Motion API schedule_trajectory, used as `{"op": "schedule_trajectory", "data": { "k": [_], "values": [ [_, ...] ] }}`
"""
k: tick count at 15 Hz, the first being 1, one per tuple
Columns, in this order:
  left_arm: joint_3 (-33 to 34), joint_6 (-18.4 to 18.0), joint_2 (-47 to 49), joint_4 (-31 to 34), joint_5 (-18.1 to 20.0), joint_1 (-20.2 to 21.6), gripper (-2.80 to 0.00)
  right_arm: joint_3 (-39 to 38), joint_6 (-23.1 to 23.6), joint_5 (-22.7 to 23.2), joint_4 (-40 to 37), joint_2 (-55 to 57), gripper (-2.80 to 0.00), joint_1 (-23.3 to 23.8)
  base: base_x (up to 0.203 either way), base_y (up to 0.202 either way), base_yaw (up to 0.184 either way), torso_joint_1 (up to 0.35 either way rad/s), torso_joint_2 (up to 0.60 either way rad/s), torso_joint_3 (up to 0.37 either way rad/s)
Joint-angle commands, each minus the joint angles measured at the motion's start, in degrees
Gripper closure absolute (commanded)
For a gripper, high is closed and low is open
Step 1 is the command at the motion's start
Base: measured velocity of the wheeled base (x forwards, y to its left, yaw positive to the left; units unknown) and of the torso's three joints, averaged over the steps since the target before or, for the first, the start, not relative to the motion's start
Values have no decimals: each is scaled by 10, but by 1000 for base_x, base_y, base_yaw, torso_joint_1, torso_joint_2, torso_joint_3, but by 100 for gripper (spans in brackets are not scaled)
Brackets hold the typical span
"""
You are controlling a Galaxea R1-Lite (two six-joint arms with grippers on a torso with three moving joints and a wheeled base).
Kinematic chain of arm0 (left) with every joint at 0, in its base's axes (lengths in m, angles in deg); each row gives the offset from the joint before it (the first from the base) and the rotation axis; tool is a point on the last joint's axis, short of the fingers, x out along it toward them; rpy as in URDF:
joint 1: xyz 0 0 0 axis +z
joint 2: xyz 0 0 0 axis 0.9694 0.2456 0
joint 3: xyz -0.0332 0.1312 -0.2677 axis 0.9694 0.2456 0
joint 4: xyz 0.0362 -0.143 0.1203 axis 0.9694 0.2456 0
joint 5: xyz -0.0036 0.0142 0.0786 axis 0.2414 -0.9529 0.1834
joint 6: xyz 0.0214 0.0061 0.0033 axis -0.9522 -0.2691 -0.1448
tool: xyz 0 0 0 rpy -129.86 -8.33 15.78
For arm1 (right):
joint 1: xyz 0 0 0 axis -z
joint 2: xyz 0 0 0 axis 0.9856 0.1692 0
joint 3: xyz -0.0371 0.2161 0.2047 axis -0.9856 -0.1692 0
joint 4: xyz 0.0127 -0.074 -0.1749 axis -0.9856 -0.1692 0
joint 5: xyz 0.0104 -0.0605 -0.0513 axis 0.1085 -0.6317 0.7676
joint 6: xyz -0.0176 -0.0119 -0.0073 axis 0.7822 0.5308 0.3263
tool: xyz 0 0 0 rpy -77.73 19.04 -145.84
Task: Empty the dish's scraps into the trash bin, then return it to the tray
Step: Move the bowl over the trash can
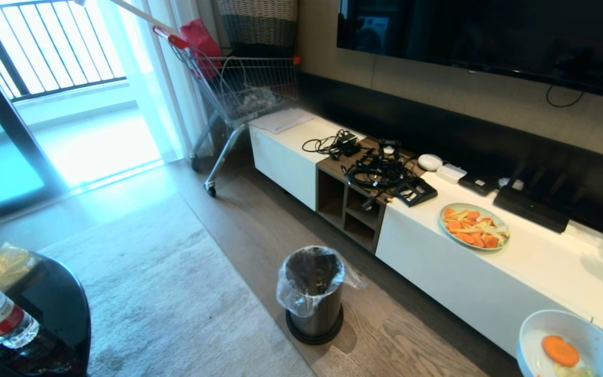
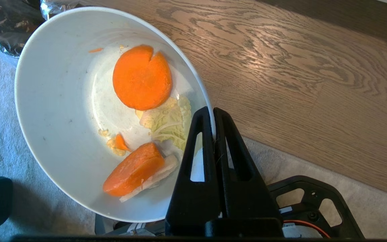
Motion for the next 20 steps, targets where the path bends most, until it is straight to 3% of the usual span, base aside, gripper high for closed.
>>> {"op": "schedule_trajectory", "data": {
  "k": [1,9,20],
  "values": [
    [0,1,0,0,0,0,0,-1,-3,-1,-1,0,0,-1,0,0,0,0,0,0],
    [0,1,0,0,0,0,0,-1,-3,-1,-1,1,0,-5,0,0,0,1,1,-20],
    [0,1,0,0,0,0,0,30,-3,-1,20,32,0,-13,0,0,0,1,2,-188]
  ]
}}
